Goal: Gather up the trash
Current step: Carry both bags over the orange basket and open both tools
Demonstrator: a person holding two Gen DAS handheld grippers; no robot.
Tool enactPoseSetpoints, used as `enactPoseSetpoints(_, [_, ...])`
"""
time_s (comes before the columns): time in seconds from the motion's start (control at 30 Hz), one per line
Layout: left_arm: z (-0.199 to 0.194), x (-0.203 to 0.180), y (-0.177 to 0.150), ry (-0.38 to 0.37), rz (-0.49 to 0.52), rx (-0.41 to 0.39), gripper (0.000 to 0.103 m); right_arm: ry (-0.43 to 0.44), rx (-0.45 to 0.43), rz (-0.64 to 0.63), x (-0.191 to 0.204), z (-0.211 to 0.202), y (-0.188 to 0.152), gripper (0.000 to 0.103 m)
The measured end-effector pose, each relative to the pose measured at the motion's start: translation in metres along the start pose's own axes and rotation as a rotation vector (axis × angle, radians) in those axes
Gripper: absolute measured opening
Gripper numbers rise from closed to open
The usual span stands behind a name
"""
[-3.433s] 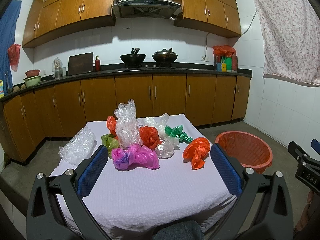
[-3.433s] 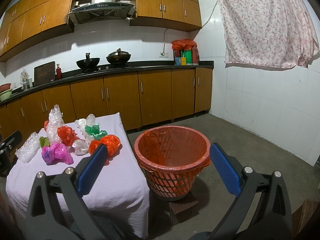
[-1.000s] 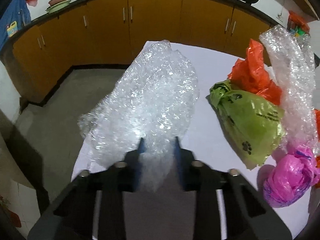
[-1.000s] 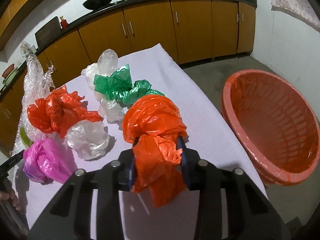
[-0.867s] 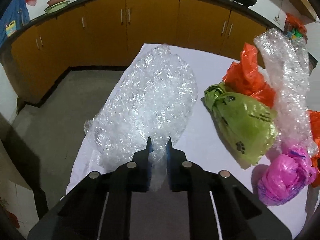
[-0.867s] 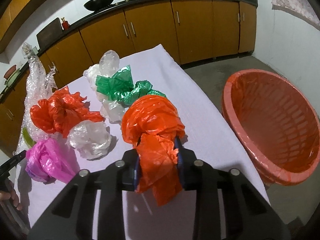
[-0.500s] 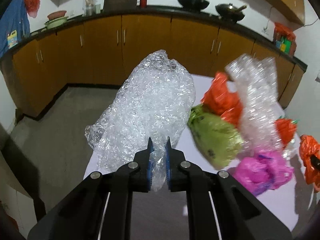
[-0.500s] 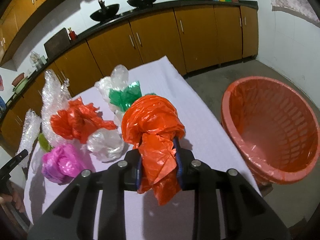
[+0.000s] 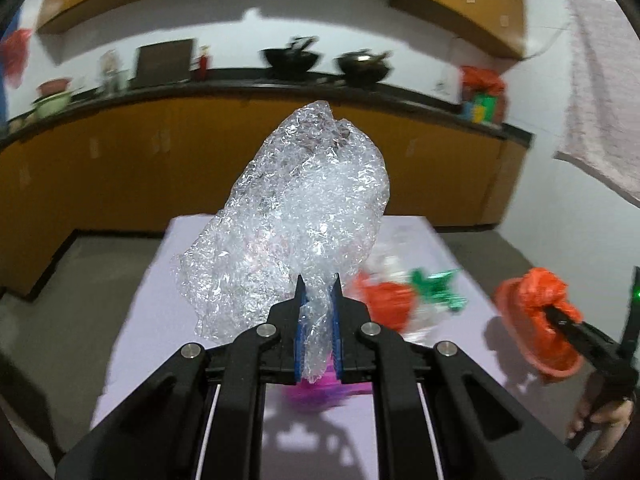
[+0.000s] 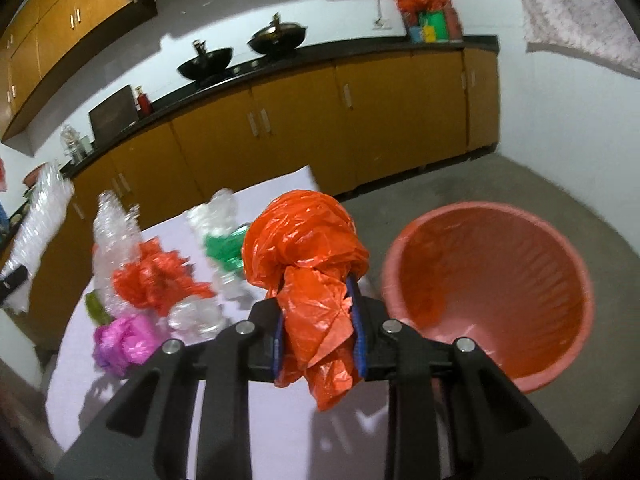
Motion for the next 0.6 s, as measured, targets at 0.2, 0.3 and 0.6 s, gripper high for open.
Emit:
enactPoseSetpoints(0.2, [0.022, -0.078, 0.001, -0.158, 0.056, 0.03, 0.01, -0.125, -0.043, 0.032, -0.06, -0.019, 0.008, 0.026])
enactPoseSetpoints(0.3, [0.042, -0.119, -0.005, -0.228, 0.075, 0.068, 0.01, -0.176, -0.051, 0.058, -0.089, -0.026, 0.01, 0.026])
enactPoseSetpoints(0.6, [0.096, -0.223, -0.037, -0.349, 0.143, 0.216, 0.01, -0.24, -0.041, 0.147, -0.159, -0.03, 0.011, 0.026])
Point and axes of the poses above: each gripper's, at about its wrist camera, not at the fingertips, and z roughly the way its jaws point, x to its left, y to its top, the point moved 1 cm from there along z, roughly the way its jaws point, and after that the axes turned 2 degrees about -y, right-handed, at the moved point
